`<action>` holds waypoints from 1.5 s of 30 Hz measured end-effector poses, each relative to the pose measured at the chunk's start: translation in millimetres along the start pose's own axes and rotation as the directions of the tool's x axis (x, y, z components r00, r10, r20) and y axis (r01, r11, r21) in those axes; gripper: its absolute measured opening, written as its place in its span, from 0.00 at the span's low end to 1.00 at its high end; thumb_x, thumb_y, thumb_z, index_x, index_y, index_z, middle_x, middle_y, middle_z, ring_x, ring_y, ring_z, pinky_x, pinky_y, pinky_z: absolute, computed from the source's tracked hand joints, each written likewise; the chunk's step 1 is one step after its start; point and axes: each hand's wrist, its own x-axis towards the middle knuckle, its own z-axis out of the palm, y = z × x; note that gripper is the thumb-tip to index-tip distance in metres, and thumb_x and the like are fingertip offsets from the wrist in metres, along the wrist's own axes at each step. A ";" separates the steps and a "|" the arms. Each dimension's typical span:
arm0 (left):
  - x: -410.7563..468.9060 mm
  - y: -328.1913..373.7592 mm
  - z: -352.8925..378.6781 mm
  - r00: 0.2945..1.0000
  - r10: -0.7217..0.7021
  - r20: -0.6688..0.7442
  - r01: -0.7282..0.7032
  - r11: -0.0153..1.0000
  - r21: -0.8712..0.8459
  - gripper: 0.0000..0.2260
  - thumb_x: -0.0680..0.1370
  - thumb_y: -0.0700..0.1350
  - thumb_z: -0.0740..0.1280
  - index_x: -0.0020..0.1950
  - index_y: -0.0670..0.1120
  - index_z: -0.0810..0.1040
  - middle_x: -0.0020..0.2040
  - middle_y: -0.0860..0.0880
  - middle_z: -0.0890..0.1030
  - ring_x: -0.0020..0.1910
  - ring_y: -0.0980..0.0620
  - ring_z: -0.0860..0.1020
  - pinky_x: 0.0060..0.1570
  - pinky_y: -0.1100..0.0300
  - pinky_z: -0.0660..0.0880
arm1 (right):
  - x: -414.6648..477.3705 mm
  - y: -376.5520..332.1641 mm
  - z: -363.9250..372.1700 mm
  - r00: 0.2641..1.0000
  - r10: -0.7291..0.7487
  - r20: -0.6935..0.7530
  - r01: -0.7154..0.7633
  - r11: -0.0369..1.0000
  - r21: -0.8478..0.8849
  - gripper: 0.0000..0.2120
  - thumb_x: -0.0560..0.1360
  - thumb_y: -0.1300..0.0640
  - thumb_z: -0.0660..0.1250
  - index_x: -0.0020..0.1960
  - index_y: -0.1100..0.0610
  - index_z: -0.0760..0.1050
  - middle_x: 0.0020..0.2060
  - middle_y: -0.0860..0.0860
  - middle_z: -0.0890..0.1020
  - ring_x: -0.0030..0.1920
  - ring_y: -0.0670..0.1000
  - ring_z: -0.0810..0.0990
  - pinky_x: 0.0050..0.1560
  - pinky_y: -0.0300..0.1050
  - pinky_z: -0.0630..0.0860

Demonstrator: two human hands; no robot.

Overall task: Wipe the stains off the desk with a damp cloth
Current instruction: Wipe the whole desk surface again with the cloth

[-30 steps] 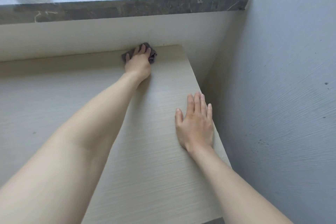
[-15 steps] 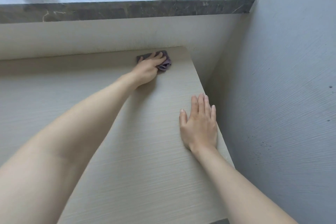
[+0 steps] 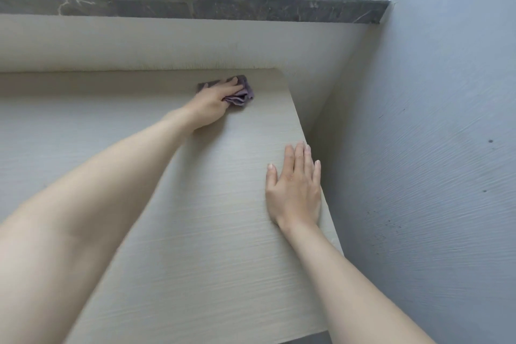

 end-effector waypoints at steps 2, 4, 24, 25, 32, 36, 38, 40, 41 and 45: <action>2.8 22.1 7.5 0.988 -0.116 -0.098 0.121 0.991 0.054 0.24 0.78 0.34 0.55 0.74 0.48 0.64 0.77 0.48 0.57 0.77 0.49 0.52 0.74 0.47 0.44 | -0.5 -0.3 0.7 1.000 -0.004 -0.022 0.004 1.000 0.002 0.36 0.74 0.42 0.34 0.77 0.57 0.50 0.77 0.54 0.50 0.77 0.51 0.44 0.76 0.50 0.40; -7.4 39.1 18.9 0.997 -0.056 -0.061 0.062 0.994 0.093 0.24 0.79 0.35 0.55 0.75 0.49 0.60 0.77 0.50 0.55 0.77 0.50 0.50 0.73 0.48 0.44 | 0.1 0.1 2.7 0.999 -0.002 -0.040 0.002 1.000 0.005 0.37 0.72 0.42 0.33 0.77 0.57 0.51 0.77 0.54 0.51 0.77 0.51 0.45 0.76 0.50 0.41; -11.2 12.3 5.2 1.000 -0.026 0.010 0.025 0.997 0.075 0.24 0.79 0.34 0.56 0.74 0.48 0.63 0.77 0.47 0.56 0.77 0.48 0.52 0.73 0.47 0.45 | 0.5 -0.4 1.3 1.000 0.000 -0.031 0.000 1.000 -0.007 0.32 0.76 0.44 0.40 0.77 0.57 0.51 0.77 0.54 0.51 0.77 0.51 0.45 0.75 0.49 0.39; -9.9 23.0 10.6 0.999 -0.052 -0.010 0.053 0.994 0.095 0.24 0.80 0.35 0.56 0.75 0.49 0.61 0.77 0.48 0.55 0.77 0.48 0.50 0.73 0.47 0.44 | 1.1 -0.2 1.8 0.999 0.000 -0.035 -0.001 1.000 -0.006 0.32 0.76 0.44 0.40 0.77 0.57 0.51 0.77 0.54 0.51 0.77 0.51 0.45 0.75 0.49 0.39; -37.3 22.7 14.8 0.944 0.272 0.187 -0.281 0.959 0.023 0.23 0.80 0.34 0.58 0.74 0.44 0.62 0.76 0.50 0.56 0.75 0.55 0.50 0.73 0.59 0.44 | 1.6 0.2 1.8 1.000 0.004 -0.029 -0.004 1.000 -0.014 0.31 0.78 0.44 0.40 0.77 0.57 0.50 0.77 0.54 0.50 0.77 0.50 0.44 0.74 0.48 0.37; -15.4 35.1 16.6 0.999 0.006 0.042 -0.009 0.998 0.064 0.24 0.79 0.33 0.55 0.75 0.47 0.62 0.77 0.48 0.55 0.77 0.50 0.50 0.73 0.50 0.43 | 0.4 0.8 -1.1 1.000 0.004 -0.006 -0.004 1.000 -0.001 0.28 0.81 0.46 0.47 0.77 0.56 0.49 0.77 0.53 0.49 0.77 0.50 0.43 0.75 0.48 0.38; -24.7 50.1 27.5 0.999 0.019 0.050 -0.023 0.996 0.088 0.23 0.81 0.37 0.55 0.75 0.49 0.60 0.78 0.50 0.53 0.77 0.51 0.48 0.73 0.50 0.42 | 1.4 0.5 -0.3 1.000 0.003 -0.013 -0.003 1.000 -0.006 0.29 0.80 0.45 0.45 0.77 0.57 0.50 0.77 0.54 0.49 0.77 0.50 0.43 0.75 0.49 0.39; -42.9 50.5 37.5 0.979 0.134 0.153 -0.146 0.987 0.069 0.22 0.81 0.38 0.56 0.76 0.49 0.59 0.77 0.52 0.52 0.77 0.54 0.47 0.73 0.52 0.41 | 1.4 -0.3 0.0 1.000 0.009 -0.019 -0.009 1.000 -0.005 0.31 0.78 0.44 0.43 0.77 0.57 0.50 0.77 0.54 0.50 0.77 0.50 0.44 0.75 0.49 0.39; -51.7 45.7 35.0 0.959 0.196 0.203 -0.210 0.976 0.050 0.23 0.81 0.38 0.56 0.76 0.49 0.59 0.77 0.53 0.52 0.76 0.56 0.46 0.73 0.53 0.41 | 1.3 -1.2 -0.4 1.000 0.009 -0.016 -0.009 1.000 -0.004 0.32 0.77 0.44 0.41 0.77 0.57 0.50 0.77 0.54 0.50 0.77 0.50 0.44 0.75 0.49 0.39; -36.4 32.8 12.3 0.937 0.190 0.293 -0.211 0.977 0.042 0.23 0.81 0.36 0.57 0.75 0.47 0.60 0.77 0.50 0.54 0.76 0.53 0.49 0.75 0.53 0.43 | 1.8 0.1 -1.7 1.000 0.004 0.006 -0.004 1.000 -0.015 0.29 0.80 0.45 0.44 0.77 0.57 0.49 0.77 0.53 0.49 0.77 0.50 0.43 0.76 0.49 0.39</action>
